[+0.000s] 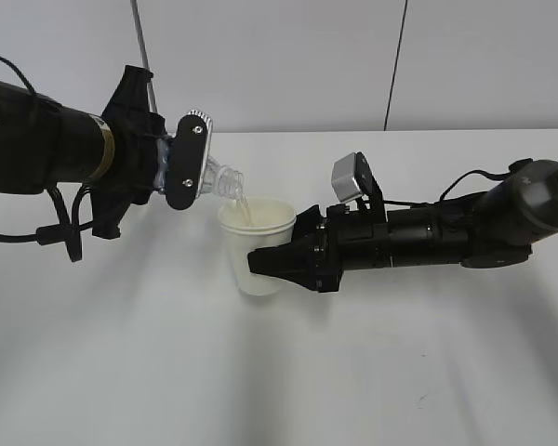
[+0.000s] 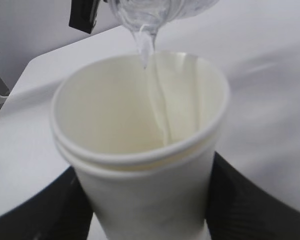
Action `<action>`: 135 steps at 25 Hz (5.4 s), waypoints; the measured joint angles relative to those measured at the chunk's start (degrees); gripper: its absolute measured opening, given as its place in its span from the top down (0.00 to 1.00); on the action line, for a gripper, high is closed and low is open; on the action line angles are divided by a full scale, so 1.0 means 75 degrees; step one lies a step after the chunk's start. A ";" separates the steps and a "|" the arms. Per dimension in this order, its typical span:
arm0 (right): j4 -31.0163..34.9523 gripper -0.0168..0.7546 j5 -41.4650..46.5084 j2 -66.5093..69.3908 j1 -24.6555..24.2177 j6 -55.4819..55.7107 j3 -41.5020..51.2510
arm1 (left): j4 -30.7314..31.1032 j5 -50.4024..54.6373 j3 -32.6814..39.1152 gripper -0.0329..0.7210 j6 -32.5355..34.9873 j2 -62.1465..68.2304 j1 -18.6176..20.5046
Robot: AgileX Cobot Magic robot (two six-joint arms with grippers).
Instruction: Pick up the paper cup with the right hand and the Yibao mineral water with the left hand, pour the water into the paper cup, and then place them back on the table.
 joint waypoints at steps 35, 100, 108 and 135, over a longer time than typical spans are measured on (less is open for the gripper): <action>-0.0033 0.36 0.0017 0.0000 0.0000 0.0031 0.0000 | 0.0256 0.0276 0.0000 0.52 0.0000 0.0000 -0.0150; 0.1735 0.36 0.0685 0.0000 -0.0090 0.0020 0.0000 | -0.1967 -0.1409 -0.0007 0.52 -0.6419 0.0047 0.0771; 0.2417 0.36 0.1084 0.0000 -0.0090 -0.0436 0.0000 | -0.2766 -0.3561 -0.0007 0.52 -0.6486 0.0056 0.1915; 0.3912 0.36 0.1298 0.0000 -0.0640 -0.1558 0.0000 | -0.6747 -0.7873 -0.0028 0.52 -0.3054 0.2730 0.3298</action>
